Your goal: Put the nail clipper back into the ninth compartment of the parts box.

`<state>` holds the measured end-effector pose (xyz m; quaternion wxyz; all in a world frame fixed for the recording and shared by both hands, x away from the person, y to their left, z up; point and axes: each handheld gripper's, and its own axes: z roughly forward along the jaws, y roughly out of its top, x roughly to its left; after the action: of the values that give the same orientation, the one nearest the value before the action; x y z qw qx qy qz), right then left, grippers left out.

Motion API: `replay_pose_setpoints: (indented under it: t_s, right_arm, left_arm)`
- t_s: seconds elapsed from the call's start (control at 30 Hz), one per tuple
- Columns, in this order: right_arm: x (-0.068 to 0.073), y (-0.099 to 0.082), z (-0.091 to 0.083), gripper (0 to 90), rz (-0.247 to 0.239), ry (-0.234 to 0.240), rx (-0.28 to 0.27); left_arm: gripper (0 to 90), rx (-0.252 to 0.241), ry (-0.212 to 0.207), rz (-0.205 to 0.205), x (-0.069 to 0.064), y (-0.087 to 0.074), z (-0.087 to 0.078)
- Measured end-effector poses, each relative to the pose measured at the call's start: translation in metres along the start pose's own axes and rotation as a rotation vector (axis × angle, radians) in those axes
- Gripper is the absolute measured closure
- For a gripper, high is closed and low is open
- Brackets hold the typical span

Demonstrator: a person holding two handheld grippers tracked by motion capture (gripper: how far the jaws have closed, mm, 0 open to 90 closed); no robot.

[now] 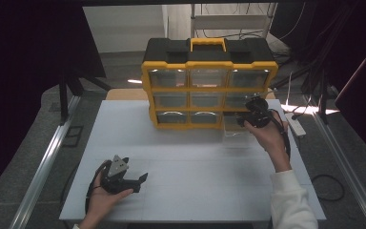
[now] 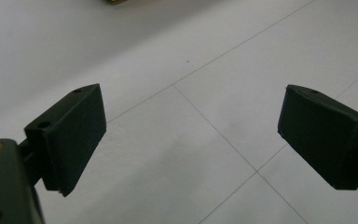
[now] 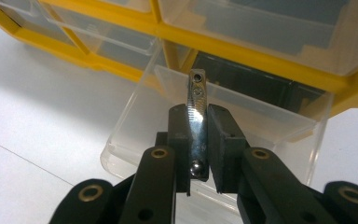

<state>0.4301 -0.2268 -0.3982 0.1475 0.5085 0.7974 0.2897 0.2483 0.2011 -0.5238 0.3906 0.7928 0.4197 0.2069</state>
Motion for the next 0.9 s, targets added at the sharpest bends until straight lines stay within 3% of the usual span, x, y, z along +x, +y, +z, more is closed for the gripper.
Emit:
replay_pose_setpoints:
  t_s: [0.27,0.5,0.57,0.6,0.67,0.7,0.8,0.9]
  right_arm:
    - [0.0003,-0.0015,0.0067,80.1,-0.005,-0.001,0.026]
    - [-0.0007,-0.0011,0.0059,78.8,-0.019,-0.016,0.000]
    - [-0.0019,-0.0007,0.0047,62.9,-0.026,-0.001,-0.025]
    - [-0.0021,0.0001,0.0038,54.1,-0.045,0.019,-0.063]
    - [-0.0004,0.0001,0.0018,43.8,-0.060,0.015,-0.067]
    - [0.0007,0.0002,0.0011,40.3,-0.074,0.018,-0.072]
    - [0.0026,0.0007,-0.0003,31.6,-0.055,0.043,-0.070]
    - [0.0029,0.0007,-0.0009,30.0,-0.052,0.046,-0.069]
  left_arm:
    - [8.9,-0.002,-0.002,0.001,-0.0002,0.0002,-0.0002]
    - [8.9,-0.001,-0.001,0.003,-0.0003,0.0001,0.0001]
    - [8.9,-0.001,-0.002,0.003,-0.0004,0.0001,0.0001]
    - [8.9,-0.002,-0.002,0.003,-0.0004,0.0001,0.0000]
    - [8.9,-0.002,-0.002,0.003,-0.0004,0.0001,-0.0001]
    - [8.9,-0.001,-0.003,0.003,-0.0004,0.0002,-0.0001]
    - [8.9,-0.002,-0.004,0.004,-0.0008,0.0003,-0.0002]
    - [8.9,-0.002,-0.004,0.005,-0.0008,0.0003,-0.0002]
